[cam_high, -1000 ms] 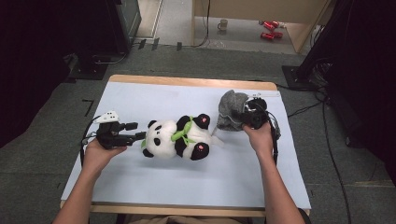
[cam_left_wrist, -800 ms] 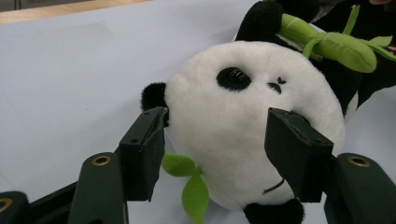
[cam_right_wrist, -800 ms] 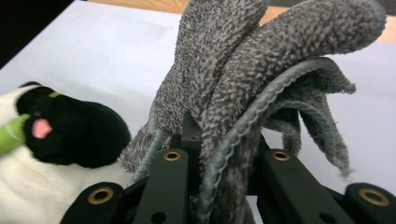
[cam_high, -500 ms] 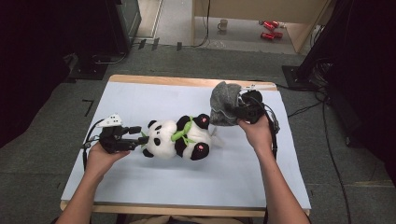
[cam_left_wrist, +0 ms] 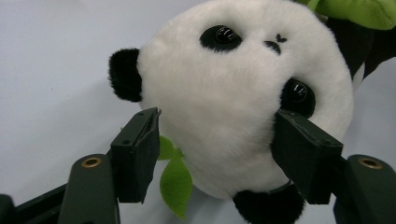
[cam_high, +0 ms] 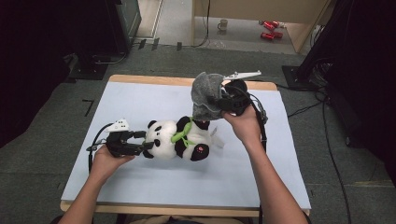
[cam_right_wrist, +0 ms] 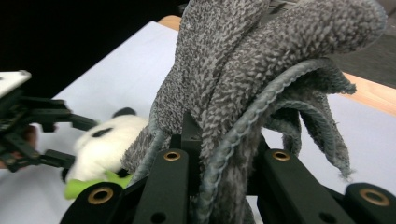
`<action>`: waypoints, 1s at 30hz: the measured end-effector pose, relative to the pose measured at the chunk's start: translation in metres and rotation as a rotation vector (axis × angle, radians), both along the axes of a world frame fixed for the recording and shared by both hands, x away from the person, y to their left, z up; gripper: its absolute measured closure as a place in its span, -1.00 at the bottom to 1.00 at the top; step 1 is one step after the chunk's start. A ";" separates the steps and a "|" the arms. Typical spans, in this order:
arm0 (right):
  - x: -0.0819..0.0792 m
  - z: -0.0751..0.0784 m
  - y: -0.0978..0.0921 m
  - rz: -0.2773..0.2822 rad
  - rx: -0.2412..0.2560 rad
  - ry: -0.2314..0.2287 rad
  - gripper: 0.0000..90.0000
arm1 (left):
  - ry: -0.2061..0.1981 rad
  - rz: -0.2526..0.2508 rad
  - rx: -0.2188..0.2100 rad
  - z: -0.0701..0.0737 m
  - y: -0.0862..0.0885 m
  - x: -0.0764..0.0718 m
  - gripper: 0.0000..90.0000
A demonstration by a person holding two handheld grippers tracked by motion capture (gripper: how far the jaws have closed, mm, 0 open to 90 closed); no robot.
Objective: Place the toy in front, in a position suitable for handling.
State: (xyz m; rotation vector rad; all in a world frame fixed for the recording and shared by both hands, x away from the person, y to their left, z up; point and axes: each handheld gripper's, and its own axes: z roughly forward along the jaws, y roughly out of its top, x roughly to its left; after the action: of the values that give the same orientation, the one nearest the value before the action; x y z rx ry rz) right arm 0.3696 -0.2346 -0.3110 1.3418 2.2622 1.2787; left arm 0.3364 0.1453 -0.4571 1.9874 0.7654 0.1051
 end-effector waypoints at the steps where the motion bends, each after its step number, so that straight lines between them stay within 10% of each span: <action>1: -0.001 0.001 0.005 0.013 0.001 -0.002 0.74 | 0.003 0.002 -0.007 -0.002 0.001 0.000 -0.29; 9: -0.003 0.001 0.031 0.081 -0.010 -0.037 0.74 | 0.099 0.021 -0.046 -0.013 0.003 0.008 -0.41; 16: -0.004 -0.006 0.056 0.135 -0.005 -0.039 0.73 | -0.047 0.109 -0.009 -0.014 -0.004 -0.006 -0.38; 23: -0.006 -0.015 0.077 0.179 0.003 -0.015 0.72 | 0.105 0.073 -0.088 -0.015 0.001 -0.003 0.00; 30: -0.004 -0.021 0.104 0.218 0.024 0.035 0.73 | 0.110 0.095 -0.082 -0.011 -0.004 -0.005 0.36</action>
State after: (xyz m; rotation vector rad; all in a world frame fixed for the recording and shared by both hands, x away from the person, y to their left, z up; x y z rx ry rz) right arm 0.3655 -0.1303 -0.3323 1.1596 2.4811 1.3617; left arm 0.3313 0.1411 -0.4680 1.8915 0.9212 0.0195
